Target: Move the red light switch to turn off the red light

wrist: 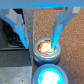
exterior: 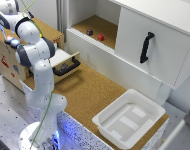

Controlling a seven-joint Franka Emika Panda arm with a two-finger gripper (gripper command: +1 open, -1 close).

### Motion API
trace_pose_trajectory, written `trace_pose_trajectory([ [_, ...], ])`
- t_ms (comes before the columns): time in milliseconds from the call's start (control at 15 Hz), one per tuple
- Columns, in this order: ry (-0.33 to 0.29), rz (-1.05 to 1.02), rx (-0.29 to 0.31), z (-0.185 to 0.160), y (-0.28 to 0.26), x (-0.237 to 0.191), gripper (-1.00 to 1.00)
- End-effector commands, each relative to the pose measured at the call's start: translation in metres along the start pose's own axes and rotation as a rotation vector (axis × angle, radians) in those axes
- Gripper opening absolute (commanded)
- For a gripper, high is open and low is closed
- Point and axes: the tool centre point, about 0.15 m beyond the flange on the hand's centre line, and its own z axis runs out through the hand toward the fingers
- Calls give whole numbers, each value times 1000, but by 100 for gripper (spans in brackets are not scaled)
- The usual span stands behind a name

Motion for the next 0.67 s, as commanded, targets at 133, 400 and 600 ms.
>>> trace_pose_trajectory([
  [133, -221, 31, -16, 9, 17, 44, -100],
  [400, -222, 7, -3, 20, 21, 57, -100],
  [600, -233, -23, 17, 29, 20, 64, -100],
])
